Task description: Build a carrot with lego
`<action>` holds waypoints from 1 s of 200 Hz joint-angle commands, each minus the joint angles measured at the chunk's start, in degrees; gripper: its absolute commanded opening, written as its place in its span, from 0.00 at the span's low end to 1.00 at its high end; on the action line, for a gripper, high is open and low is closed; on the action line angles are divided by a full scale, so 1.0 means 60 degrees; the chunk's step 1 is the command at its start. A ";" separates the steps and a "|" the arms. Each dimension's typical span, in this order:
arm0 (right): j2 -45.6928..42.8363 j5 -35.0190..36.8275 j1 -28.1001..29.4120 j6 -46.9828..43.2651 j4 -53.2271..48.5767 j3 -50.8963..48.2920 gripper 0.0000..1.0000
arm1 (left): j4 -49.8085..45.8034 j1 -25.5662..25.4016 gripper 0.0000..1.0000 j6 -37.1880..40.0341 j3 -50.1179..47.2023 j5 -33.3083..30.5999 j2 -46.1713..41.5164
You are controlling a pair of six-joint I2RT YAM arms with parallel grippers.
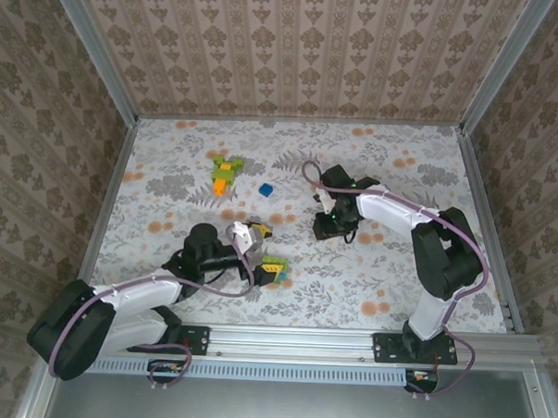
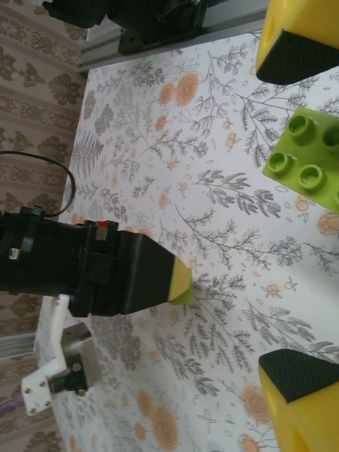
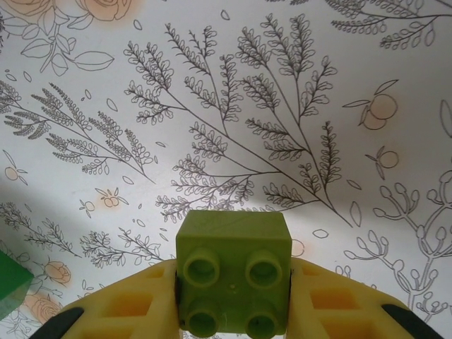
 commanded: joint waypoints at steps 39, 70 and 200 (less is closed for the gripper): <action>-0.0040 0.0289 0.0366 0.0299 -0.0150 -0.0080 0.26 | 0.2534 -0.0152 1.00 0.0375 -0.0655 0.1098 0.1626; -0.0250 0.0542 0.0575 0.0443 -0.0383 -0.0132 0.26 | 0.3257 -0.0138 1.00 0.0457 -0.0824 0.1138 0.2317; -0.1161 0.0941 0.1450 0.1135 -0.1236 0.0420 0.26 | 0.3712 -0.0117 0.74 0.0846 -0.0925 0.2309 0.2819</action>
